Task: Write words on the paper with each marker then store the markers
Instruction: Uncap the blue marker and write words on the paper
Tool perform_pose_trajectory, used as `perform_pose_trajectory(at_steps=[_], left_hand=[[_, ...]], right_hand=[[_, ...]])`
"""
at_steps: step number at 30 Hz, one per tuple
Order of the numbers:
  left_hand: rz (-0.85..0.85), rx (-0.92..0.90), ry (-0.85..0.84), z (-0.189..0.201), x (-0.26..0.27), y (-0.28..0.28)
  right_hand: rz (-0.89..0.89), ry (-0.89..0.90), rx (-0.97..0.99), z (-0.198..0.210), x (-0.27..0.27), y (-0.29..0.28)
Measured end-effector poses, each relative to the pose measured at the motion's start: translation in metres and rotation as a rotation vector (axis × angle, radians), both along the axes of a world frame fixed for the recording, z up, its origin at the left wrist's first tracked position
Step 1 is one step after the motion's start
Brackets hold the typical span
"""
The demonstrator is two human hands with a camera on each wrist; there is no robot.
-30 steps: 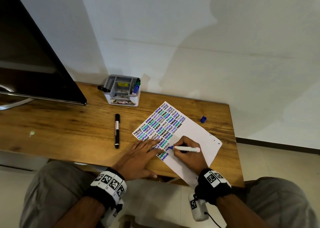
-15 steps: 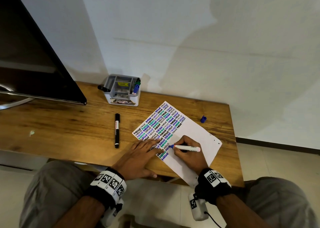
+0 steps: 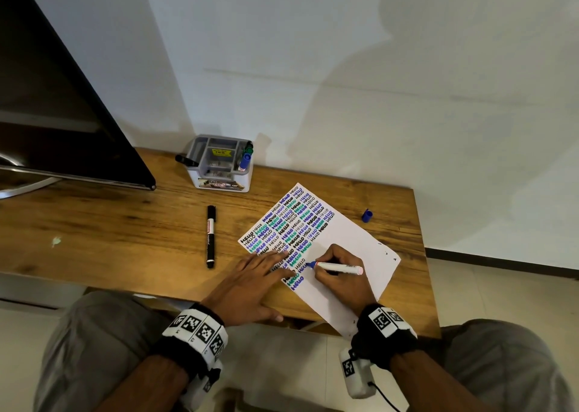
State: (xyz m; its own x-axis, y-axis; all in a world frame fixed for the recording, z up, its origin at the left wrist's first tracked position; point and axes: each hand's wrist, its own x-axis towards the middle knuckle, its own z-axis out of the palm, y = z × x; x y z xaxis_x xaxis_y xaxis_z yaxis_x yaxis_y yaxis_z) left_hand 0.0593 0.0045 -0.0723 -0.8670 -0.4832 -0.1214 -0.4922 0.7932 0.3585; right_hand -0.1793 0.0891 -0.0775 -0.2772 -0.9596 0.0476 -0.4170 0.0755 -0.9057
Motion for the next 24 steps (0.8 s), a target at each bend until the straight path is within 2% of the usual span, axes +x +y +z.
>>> perform_pose_trajectory(at_steps=[4,10,12,17,19,21,24], left_hand=[[0.002,0.004,-0.008,0.0,0.0,0.0],[0.002,0.005,-0.009,0.0,-0.001,0.001],[0.0,-0.002,-0.006,0.0,-0.001,0.0],[-0.008,0.008,-0.011,0.002,-0.003,-0.001],[-0.009,0.017,-0.003,0.001,-0.003,-0.001],[-0.012,0.025,0.011,0.001,-0.003,-0.001],[-0.003,0.04,0.04,0.003,-0.003,-0.001]], right_hand=[[-0.01,0.052,-0.014,-0.002,0.0,-0.001],[0.002,-0.007,0.027,0.0,-0.001,-0.001],[0.005,-0.067,0.054,0.002,-0.003,-0.002],[0.052,-0.359,0.119,0.028,-0.017,-0.008],[0.011,-0.388,0.087,0.042,-0.028,-0.01],[-0.082,-0.317,0.023,0.053,-0.045,-0.015],[-0.179,0.053,-0.062,0.068,-0.075,-0.024]])
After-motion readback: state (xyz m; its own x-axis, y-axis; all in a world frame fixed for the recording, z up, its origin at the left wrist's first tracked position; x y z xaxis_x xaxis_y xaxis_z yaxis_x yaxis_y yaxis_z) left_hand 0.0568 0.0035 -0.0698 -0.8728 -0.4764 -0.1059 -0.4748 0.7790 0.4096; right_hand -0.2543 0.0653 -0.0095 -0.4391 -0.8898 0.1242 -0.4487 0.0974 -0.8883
